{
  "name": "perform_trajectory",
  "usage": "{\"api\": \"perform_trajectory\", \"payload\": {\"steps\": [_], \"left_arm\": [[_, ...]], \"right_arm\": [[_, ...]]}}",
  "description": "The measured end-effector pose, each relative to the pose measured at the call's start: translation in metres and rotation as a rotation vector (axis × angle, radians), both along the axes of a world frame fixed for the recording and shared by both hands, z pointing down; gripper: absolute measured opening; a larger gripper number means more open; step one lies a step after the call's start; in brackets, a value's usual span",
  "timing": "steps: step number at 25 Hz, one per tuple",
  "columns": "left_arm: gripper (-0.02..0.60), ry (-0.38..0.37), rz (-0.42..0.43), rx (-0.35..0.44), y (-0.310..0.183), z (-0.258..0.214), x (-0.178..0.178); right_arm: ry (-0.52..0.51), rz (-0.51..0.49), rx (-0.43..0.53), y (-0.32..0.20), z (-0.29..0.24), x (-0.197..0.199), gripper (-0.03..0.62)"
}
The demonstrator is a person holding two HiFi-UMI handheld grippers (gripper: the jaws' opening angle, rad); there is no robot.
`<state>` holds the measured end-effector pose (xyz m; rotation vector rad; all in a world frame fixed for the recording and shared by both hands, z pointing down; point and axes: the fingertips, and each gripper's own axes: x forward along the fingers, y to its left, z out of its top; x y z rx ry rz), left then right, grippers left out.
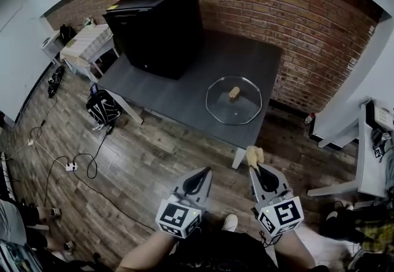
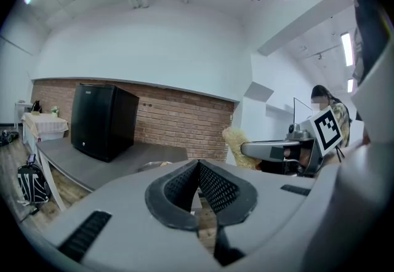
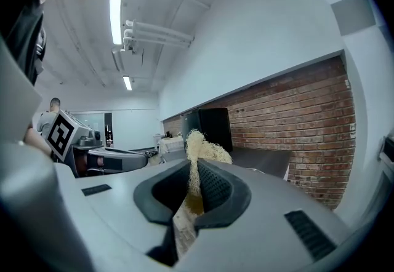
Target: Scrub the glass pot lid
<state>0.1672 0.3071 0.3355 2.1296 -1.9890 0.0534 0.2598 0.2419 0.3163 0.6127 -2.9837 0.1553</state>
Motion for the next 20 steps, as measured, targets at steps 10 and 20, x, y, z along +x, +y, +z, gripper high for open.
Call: {"api": "perform_trajectory", "payload": {"steps": [10,20], "left_arm": [[0.031,-0.001,0.028,0.005,-0.008,0.006,-0.035],[0.031,0.02,0.155,-0.004,-0.029,0.007,-0.087]], "right_arm": [[0.005,0.053,0.016,-0.007,-0.003,-0.026,0.041],[0.01,0.167,0.0,-0.023,-0.001,-0.073,0.041]]}}
